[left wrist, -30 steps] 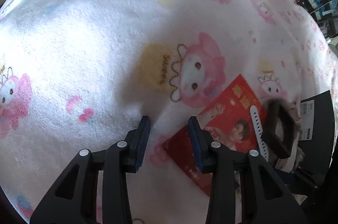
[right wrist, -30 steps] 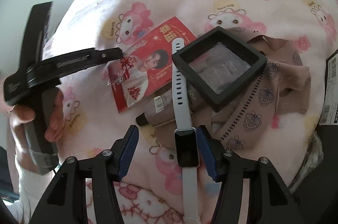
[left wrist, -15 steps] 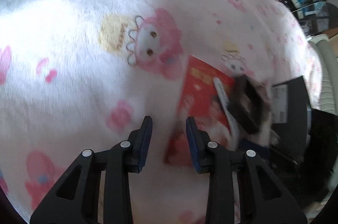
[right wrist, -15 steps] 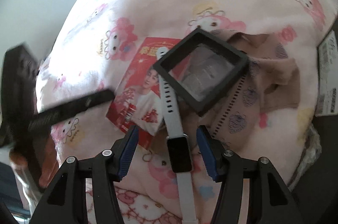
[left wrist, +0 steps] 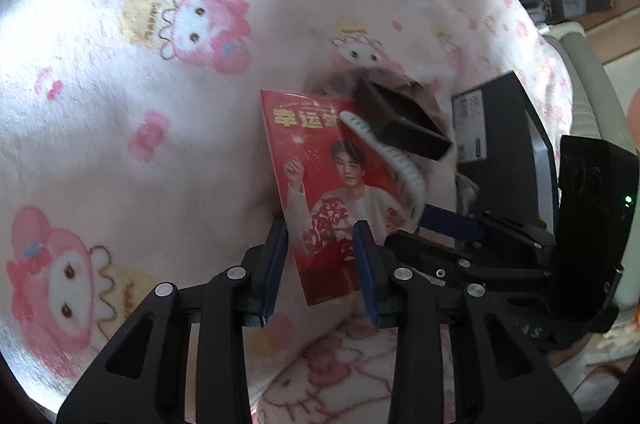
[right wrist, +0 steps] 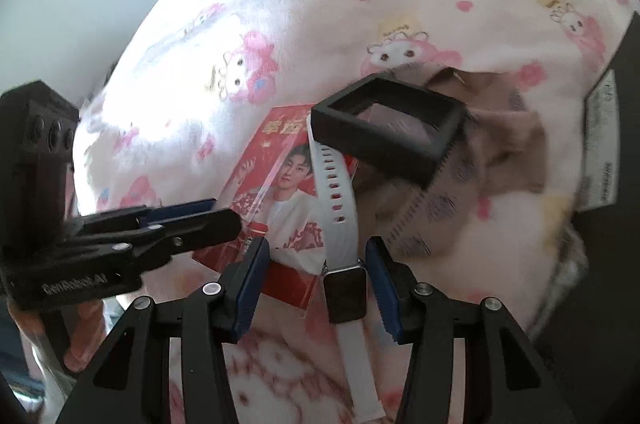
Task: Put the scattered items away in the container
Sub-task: 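Grasp the red photo card with the right gripper and lift it, then carry the red photo card over the black box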
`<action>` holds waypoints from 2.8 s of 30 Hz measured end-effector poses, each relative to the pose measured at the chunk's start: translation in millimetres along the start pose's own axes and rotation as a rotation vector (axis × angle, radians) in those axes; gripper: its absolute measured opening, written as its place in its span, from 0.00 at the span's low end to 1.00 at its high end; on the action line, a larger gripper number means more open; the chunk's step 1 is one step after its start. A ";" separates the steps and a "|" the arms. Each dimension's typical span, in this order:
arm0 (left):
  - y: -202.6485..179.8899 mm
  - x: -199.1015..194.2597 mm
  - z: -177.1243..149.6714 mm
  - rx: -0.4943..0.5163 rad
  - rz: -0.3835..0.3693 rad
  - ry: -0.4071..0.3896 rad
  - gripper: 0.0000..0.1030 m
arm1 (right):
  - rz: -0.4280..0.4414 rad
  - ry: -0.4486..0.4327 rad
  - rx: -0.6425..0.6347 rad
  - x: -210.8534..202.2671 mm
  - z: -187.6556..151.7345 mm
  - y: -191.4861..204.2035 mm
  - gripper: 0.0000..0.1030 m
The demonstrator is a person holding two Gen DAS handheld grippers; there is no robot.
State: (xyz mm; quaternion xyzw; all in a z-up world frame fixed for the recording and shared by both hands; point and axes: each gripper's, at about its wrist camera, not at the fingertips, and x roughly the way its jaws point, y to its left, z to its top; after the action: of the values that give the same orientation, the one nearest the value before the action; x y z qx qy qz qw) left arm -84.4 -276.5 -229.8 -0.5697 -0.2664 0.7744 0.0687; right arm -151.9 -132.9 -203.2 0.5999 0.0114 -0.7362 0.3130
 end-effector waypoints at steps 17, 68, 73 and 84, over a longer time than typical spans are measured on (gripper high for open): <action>24.9 19.2 20.2 -0.092 0.035 0.007 0.32 | 0.109 0.083 0.021 30.7 -8.0 -9.4 0.45; -354.4 36.5 7.2 0.363 -0.158 -0.060 0.31 | -0.022 -0.428 0.200 -271.5 -125.1 -206.0 0.45; -371.9 67.1 5.2 0.401 -0.073 -0.044 0.31 | -0.016 -0.414 0.245 -254.5 -129.0 -245.0 0.45; -371.3 108.0 -2.3 0.384 -0.036 0.041 0.29 | -0.001 -0.345 0.374 -227.0 -139.4 -276.2 0.45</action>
State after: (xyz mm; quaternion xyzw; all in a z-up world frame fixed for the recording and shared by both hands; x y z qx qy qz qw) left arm -192.3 83.7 -139.3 -0.5570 -0.1222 0.7978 0.1956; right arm -141.8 245.3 -139.2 0.5127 -0.1783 -0.8172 0.1937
